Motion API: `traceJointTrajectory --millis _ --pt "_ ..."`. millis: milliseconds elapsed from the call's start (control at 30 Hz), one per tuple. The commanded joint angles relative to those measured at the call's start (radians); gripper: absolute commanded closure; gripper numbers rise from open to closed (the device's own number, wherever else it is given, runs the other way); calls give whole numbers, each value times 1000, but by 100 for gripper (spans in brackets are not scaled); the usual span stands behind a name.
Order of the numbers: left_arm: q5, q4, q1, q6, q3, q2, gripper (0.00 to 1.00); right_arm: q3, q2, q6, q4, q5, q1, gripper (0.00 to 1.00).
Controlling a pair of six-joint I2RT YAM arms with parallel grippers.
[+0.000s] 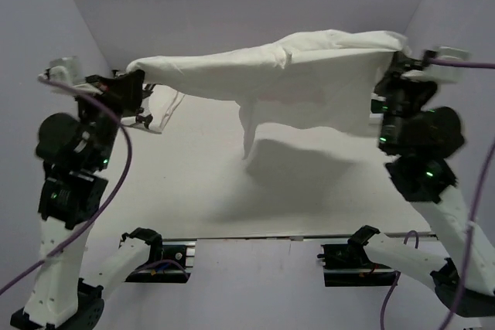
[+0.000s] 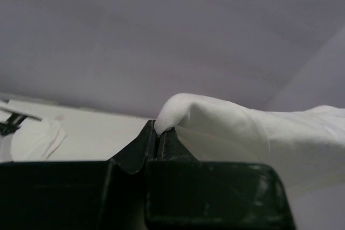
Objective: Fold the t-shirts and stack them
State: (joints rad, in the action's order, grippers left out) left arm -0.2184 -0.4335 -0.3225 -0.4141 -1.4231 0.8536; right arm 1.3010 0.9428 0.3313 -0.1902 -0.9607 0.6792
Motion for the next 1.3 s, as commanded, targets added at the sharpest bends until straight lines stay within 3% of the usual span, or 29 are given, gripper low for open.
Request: traceJointTrajectory --millis 0,167,333,500,533,600,633,667,700,767,800,833,867,1033,1133,1267 --pt "-16 -40 40 57 -108 -102 100 164 -153 -124 243 76 -35 100" --pt "44 -62 49 57 -172 -206 100 329 -203 -161 394 296 -40 100" --pt "28 -62 49 23 -119 -199 100 331 -125 -118 387 260 -36 100" --pt "-177 -96 37 -61 77 -90 100 140 29 -118 223 122 -40 100" --pt "-290 -105 37 -142 199 -41 100 71 144 -155 203 113 -58 100" --pt "-291 -116 48 -166 243 13 100 26 177 -200 202 140 -87 100" --pt "-303 -116 48 -217 324 42 100 8 273 -222 202 161 -98 100" --pt "-303 -141 48 -254 361 70 100 -38 304 -273 204 247 -125 100" --pt "-303 -178 48 -288 395 129 80 -66 335 -287 169 279 -136 100" --pt "-239 -206 48 -324 476 183 13 -137 476 -324 133 400 -179 100" --pt "-201 -241 48 -324 504 229 0 -138 555 -349 152 431 -184 86" --pt "-181 -252 48 -348 516 243 0 -102 627 -394 188 459 -194 65" --pt "-142 -252 48 -348 536 252 0 -67 708 -415 265 494 -196 13" --pt "-55 -81 34 -266 546 252 0 -32 745 -492 391 573 -184 10" --pt "112 62 25 -154 527 324 0 -155 651 -573 403 646 -182 10" --pt "217 93 -6 -54 390 550 0 -389 501 -701 423 736 -179 10"
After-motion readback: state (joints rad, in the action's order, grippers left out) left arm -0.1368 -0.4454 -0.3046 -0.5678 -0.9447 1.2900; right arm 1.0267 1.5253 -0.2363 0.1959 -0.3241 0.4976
